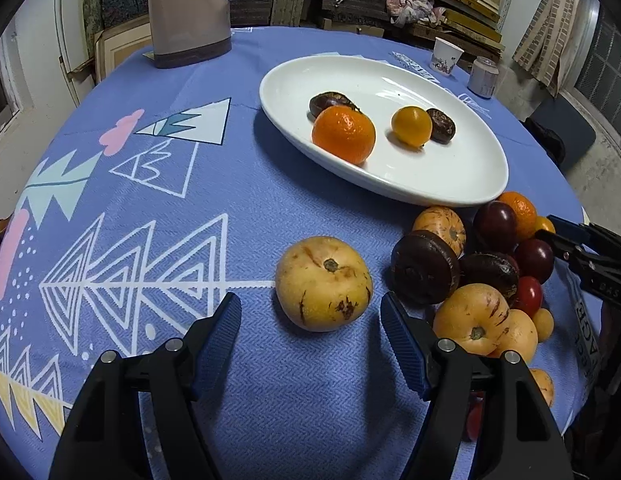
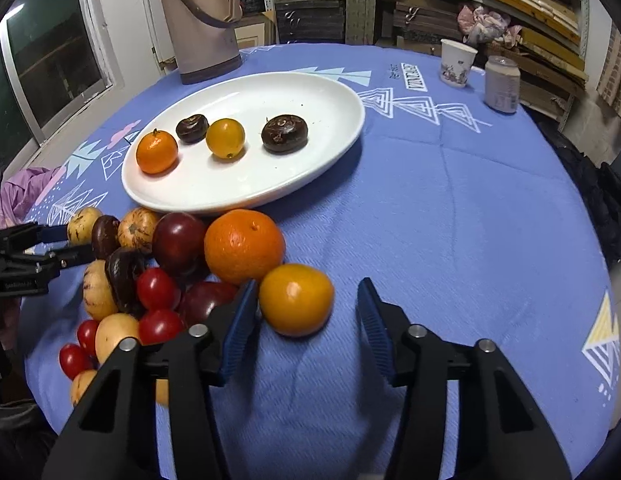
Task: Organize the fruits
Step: 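Grasp a pale yellow fruit with the left gripper while the right grasps an orange-yellow fruit, then place both held fruits on the white plate and open both grippers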
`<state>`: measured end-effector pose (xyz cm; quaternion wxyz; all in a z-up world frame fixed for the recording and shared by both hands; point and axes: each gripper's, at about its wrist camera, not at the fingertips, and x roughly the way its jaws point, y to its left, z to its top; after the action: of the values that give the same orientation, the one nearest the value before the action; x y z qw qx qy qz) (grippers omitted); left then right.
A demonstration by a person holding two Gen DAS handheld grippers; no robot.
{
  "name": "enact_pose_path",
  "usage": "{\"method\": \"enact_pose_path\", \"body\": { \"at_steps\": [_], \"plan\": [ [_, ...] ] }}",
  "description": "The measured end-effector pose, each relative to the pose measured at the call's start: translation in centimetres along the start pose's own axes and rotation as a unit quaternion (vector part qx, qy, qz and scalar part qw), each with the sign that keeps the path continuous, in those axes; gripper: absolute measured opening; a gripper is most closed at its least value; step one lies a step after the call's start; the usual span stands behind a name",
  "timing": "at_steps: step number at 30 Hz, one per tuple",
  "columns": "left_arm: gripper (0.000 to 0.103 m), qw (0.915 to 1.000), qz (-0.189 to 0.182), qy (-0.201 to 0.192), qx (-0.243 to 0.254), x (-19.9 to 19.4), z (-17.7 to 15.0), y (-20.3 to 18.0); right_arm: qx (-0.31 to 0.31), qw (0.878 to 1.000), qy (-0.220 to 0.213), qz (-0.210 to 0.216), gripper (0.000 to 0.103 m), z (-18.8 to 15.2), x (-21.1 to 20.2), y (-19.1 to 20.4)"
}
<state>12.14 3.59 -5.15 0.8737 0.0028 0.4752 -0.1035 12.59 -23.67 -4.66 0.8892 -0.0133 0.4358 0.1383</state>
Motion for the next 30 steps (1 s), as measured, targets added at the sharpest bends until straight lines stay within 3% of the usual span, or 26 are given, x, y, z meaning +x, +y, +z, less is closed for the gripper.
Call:
{"method": "enact_pose_path", "body": {
  "at_steps": [3, 8, 15, 20, 22, 30],
  "plan": [
    [0.072, 1.0000, 0.000, -0.004, 0.003, 0.1, 0.1, 0.0, -0.002, 1.000, 0.003, 0.007, 0.039, 0.3, 0.2, 0.1],
    [0.062, 0.9998, 0.002, -0.011, 0.014, 0.5, 0.6, -0.1, 0.019, 0.999, 0.007, 0.029, 0.039, 0.0, 0.1, -0.9],
    [0.055, 0.9987, 0.017, -0.027, 0.039, 0.8, 0.6, -0.3, 0.000, 1.000, 0.019, -0.012, 0.040, -0.7, -0.1, -0.9],
    [0.054, 0.9988, 0.012, -0.030, 0.038, 0.9, 0.6, -0.3, 0.009, 1.000, 0.020, -0.011, 0.038, -0.7, 0.8, -1.0],
    [0.045, 0.9988, 0.011, -0.034, 0.033, 0.8, 0.7, 0.0, 0.017, 1.000, 0.016, -0.002, 0.038, -0.8, 0.6, -1.2],
    [0.045, 0.9993, 0.000, -0.029, 0.024, 0.1, 0.7, 0.1, 0.031, 1.000, -0.003, 0.007, 0.038, -1.3, -1.4, -1.9]
  ]
}}
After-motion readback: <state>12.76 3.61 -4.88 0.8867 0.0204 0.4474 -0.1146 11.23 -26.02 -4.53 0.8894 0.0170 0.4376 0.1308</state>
